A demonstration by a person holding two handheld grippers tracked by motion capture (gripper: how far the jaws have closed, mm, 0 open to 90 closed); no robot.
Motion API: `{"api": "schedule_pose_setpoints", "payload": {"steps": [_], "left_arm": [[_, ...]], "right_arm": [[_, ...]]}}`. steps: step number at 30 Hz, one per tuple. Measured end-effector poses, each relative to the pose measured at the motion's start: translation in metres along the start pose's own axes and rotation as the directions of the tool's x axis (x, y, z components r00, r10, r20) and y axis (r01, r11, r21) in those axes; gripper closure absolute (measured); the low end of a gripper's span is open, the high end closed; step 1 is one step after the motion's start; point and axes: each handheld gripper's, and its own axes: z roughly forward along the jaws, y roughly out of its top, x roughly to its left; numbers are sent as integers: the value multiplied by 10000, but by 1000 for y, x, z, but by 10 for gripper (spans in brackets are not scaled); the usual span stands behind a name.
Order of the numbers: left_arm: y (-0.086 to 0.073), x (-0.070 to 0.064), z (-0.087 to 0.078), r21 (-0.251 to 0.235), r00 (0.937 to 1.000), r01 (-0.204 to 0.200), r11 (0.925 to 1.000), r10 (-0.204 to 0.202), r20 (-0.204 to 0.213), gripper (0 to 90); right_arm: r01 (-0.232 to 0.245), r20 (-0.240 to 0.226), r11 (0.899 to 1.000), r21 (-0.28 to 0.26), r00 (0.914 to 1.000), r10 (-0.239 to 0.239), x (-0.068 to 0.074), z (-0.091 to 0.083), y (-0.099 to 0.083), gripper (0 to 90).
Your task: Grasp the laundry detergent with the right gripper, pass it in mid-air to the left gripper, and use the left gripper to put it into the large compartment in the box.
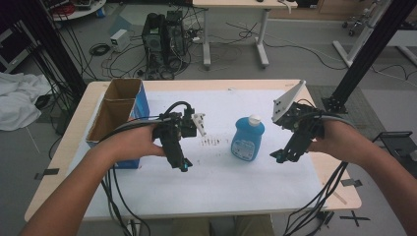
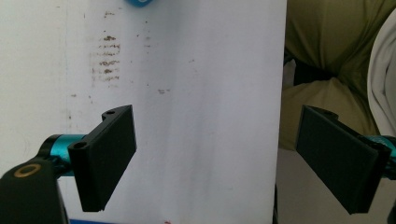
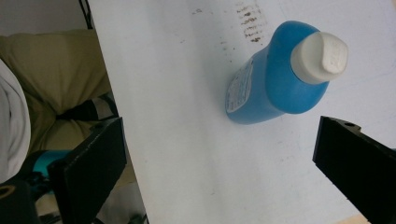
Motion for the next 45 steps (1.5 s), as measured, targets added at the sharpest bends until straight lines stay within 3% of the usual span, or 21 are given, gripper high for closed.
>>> {"api": "schedule_pose_setpoints", "payload": {"steps": [8,24,35,45], "left_arm": [[-2,1,-2,23,10000,53,10000,-53,-76,126],[-6,6,3,91,10000,78,9999,-78,-6,126],[-7,11,8,86,9999,125,9999,-126,61,126],[-8,13,7,101,9999,143,9998,-144,38,126]], "right_arm": [[-195,96,9998,-53,9998,195,-5,-1,-2,20],[-1125,351,9935,-189,9930,1131,-17,7,-13,20],[-1984,396,9775,-720,9787,2015,-33,21,-29,20],[-2410,377,9631,-1196,9683,2470,-42,34,-38,20]]}}
